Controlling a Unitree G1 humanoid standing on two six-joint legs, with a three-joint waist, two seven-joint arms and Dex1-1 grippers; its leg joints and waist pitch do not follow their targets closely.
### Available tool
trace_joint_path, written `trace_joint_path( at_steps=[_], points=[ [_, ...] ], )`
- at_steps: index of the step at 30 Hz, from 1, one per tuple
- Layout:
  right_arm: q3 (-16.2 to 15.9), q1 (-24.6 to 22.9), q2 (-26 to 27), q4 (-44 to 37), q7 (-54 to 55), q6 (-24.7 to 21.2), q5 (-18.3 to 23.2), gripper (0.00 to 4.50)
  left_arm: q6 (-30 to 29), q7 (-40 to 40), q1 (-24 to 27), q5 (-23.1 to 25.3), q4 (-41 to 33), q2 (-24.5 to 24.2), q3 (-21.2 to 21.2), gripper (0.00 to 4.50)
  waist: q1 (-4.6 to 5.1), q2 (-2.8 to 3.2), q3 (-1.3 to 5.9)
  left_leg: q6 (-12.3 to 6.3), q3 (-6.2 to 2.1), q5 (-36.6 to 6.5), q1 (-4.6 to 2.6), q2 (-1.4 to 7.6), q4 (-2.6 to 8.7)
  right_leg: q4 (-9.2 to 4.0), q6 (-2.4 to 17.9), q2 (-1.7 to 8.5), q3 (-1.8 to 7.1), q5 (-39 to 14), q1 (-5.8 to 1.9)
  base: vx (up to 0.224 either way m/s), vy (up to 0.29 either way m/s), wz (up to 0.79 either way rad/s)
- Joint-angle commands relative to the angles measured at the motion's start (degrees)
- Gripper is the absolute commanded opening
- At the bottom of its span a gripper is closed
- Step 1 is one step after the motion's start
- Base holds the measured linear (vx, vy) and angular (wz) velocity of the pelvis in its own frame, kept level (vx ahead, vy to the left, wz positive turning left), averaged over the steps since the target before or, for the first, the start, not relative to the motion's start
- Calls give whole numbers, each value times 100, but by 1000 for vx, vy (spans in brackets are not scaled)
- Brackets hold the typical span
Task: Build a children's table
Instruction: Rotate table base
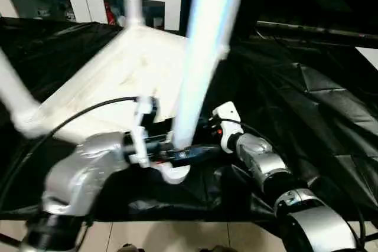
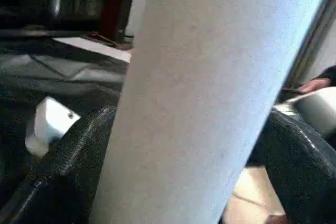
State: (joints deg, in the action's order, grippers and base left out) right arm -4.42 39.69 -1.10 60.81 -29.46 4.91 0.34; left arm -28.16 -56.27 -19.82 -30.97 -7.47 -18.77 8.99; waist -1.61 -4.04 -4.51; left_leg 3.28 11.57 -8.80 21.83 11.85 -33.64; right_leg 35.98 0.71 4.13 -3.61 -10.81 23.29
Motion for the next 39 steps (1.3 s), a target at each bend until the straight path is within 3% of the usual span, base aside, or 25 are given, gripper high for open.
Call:
trace_joint_path(
  at_steps=[1,8,12,15,18,20,24,28,29,31,34,39],
  points=[
    [-273,105,308,19,-358,72,-55,314,373,232,-205,469,313,123,295,447,-59,77,371,234,-117,-1697,-120,172,411,-458,996,375,302,-1482,-241,0,0,0],
    [-162,215,203,142,-159,179,-89,314,808,696,-435,1083,833,174,338,447,-95,113,393,198,-110,-1592,-141,177,405,-430,1114,362,292,-1158,-227,0,0,0],
    [204,342,-106,113,-6,209,95,314,1146,1149,-617,1651,1353,46,265,447,-132,117,403,184,-111,-1569,-141,177,405,-411,1142,368,287,-1028,-240,0,0,0],
    [335,352,-388,24,-166,194,194,314,1269,1147,-611,1674,1420,23,187,447,-156,98,393,198,-111,-1700,-151,179,399,-449,1080,393,290,-1337,-234,0,0,0],
    [394,265,-705,-186,-615,111,291,314,1175,740,-513,1331,1240,-17,102,447,-212,93,409,158,-96,-1553,-141,175,378,-424,1123,379,288,-1135,-243,0,0,0],
    [318,114,-958,-464,-1116,64,300,314,1204,389,-447,1219,1171,-159,132,447,-232,107,426,93,-95,-1386,-124,165,375,-386,1224,360,279,-798,-258,0,0,0],
    [27,-332,-1502,-1306,-2245,-103,324,314,1350,-257,-480,1329,1485,-624,298,447,-252,110,418,16,-97,-1433,-127,163,375,-405,1207,350,278,-799,-270,0,0,0],
    [-129,-621,-1952,-1975,-2808,-262,380,314,1497,-707,-641,1483,1831,-1006,351,447,-293,174,408,91,-109,-1640,-159,172,388,-438,1182,358,274,-1174,-254,0,0,0],
    [-145,-707,-2074,-2211,-2955,-361,444,314,1609,-818,-702,1571,1940,-1120,372,447,-297,164,400,95,-107,-1676,-160,169,391,-453,1173,351,275,-1225,-253,0,0,0],
    [-195,-880,-2309,-2681,-3238,-498,517,314,1733,-1102,-841,1787,2162,-1413,489,447,-372,215,400,74,-114,-1700,-179,175,398,-461,1083,342,275,-1264,-254,0,0,0],
    [-242,-1035,-2452,-3059,-3446,-638,530,314,1934,-1288,-942,2086,2386,-1619,691,418,-386,191,399,80,-110,-1666,-165,175,391,-449,1168,366,278,-1211,-246,0,0,0],
    [-357,-1341,-2703,-3938,-3791,-1144,659,314,2172,-1637,-1186,2425,2858,-1806,974,371,-450,229,409,99,-114,-1639,-171,188,398,-432,1214,372,273,-1121,-239,0,0,0]
  ],
)
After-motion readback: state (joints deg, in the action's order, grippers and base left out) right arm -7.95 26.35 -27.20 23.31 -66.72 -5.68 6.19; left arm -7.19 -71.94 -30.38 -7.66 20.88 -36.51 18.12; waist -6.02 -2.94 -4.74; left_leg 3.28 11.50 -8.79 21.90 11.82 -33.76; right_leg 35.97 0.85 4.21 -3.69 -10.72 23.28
